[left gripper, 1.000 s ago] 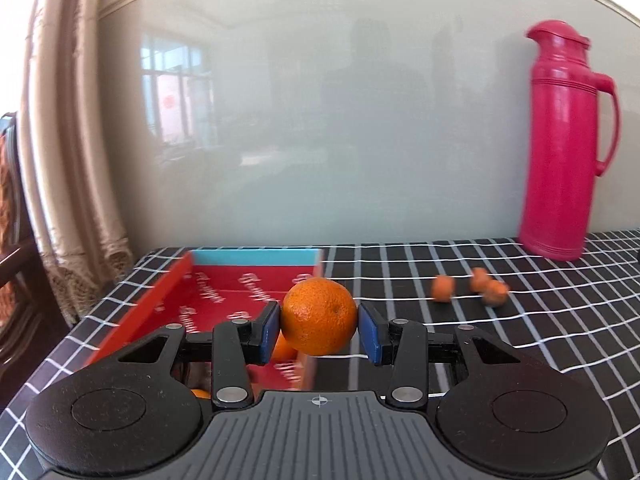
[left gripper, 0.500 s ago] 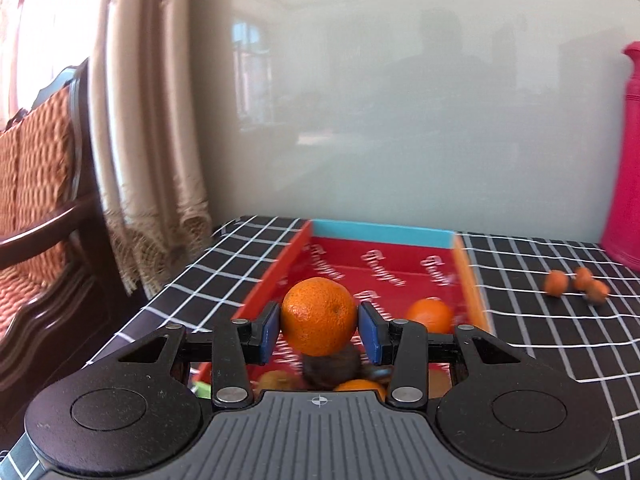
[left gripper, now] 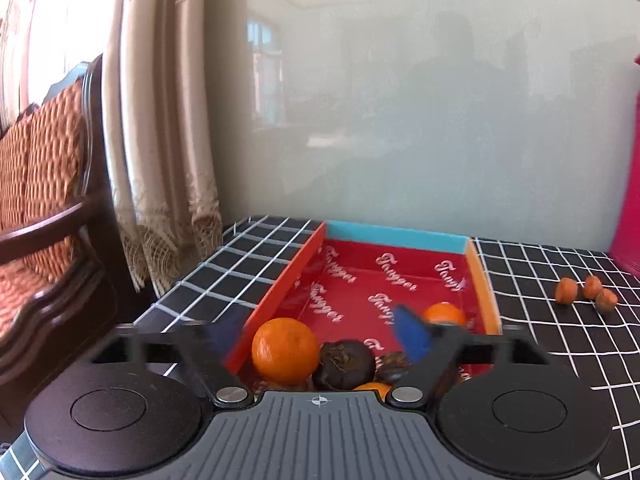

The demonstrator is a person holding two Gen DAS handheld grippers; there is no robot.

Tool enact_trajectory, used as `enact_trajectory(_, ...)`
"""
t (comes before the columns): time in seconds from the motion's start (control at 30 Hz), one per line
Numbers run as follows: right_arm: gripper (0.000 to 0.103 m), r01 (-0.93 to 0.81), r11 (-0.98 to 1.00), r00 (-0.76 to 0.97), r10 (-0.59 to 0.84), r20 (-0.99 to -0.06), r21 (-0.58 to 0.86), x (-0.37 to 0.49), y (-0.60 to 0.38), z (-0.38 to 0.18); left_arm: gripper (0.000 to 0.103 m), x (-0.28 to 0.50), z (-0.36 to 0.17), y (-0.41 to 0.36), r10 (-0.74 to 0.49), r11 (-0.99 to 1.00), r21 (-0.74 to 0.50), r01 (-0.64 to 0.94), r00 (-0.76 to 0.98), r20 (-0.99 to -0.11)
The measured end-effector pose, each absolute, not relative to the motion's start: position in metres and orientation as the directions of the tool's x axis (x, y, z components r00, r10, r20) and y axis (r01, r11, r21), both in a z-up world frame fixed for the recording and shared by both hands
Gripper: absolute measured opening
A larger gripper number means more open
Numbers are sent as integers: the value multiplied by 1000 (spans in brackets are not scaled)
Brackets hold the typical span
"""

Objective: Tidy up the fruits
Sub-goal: 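Carry the mandarin with the left gripper into the red box and release, then move the right gripper to the small orange pieces and grasp one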

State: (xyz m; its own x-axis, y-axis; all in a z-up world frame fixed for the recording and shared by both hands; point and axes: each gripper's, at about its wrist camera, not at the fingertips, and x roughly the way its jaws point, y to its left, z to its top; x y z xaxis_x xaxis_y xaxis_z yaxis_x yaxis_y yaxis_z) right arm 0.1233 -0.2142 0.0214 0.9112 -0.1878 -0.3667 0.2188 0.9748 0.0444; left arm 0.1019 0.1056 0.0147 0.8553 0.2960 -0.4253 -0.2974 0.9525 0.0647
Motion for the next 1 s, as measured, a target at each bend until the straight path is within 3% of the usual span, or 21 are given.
enact_trajectory(0.1, 87, 224, 974, 911, -193, -365, 43, 122, -220, 22, 89, 101, 17, 98, 285, 957, 67, -284, 865, -414)
enact_trajectory(0.2, 87, 234, 971, 910, -202, -362, 46, 120, -227, 22, 103, 99, 19, 91, 286, 956, 56, -288, 875, -390)
enact_trajectory(0.73, 87, 188, 980, 914, -151, -377, 64, 126, -230, 15, 103, 92, 19, 33, 291, 957, 108, -270, 900, -323)
enact_trajectory(1.0, 87, 109, 994, 933, -110, -343, -20, 133, -210, 6, 103, 104, 7, 40, 271, 963, 96, -254, 895, -353)
